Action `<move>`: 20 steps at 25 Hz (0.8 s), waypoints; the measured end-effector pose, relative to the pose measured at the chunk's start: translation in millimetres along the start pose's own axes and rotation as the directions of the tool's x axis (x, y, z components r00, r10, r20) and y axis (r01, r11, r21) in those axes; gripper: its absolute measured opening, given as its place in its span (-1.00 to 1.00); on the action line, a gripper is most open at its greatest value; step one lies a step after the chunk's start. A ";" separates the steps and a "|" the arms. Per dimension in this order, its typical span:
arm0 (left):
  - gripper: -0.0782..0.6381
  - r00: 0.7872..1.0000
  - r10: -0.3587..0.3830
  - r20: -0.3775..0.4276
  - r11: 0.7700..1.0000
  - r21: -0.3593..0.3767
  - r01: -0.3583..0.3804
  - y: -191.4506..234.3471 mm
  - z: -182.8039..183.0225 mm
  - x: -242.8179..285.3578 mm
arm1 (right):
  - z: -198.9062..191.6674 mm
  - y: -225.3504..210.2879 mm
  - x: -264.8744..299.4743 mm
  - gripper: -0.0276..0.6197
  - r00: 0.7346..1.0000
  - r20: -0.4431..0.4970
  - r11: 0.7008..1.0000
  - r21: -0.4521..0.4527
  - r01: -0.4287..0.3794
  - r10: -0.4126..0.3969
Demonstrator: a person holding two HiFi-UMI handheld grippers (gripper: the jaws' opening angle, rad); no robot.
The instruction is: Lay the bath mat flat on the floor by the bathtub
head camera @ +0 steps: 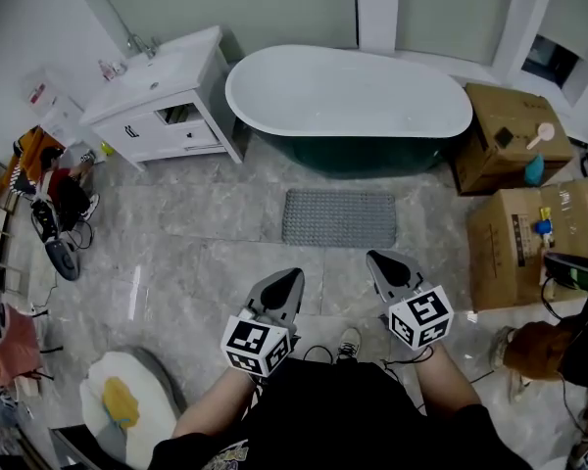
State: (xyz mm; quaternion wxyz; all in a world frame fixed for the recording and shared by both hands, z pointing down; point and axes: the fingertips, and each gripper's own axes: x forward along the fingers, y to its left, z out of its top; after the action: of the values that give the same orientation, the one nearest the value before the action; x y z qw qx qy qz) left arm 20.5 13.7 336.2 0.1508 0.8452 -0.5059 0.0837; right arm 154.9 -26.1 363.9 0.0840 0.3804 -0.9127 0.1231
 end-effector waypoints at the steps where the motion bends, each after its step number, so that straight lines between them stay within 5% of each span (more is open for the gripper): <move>1: -0.73 1.000 0.001 0.004 1.000 0.001 -0.001 4.1 0.4 -5.1 | 0.7 6.3 2.4 -0.86 1.000 0.001 1.000 -0.002 0.000 0.000; 20: -0.73 0.986 -0.163 0.041 0.986 -0.033 0.164 106.8 -7.2 -89.2 | 16.7 147.2 54.0 -0.86 0.987 0.008 0.987 -0.024 0.159 -0.159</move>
State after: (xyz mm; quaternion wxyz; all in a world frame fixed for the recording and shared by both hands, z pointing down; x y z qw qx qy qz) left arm -115.7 42.9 335.0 0.1628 0.8823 -0.4392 0.0458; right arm 11.1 32.8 337.6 0.0953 0.4512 -0.8813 0.1036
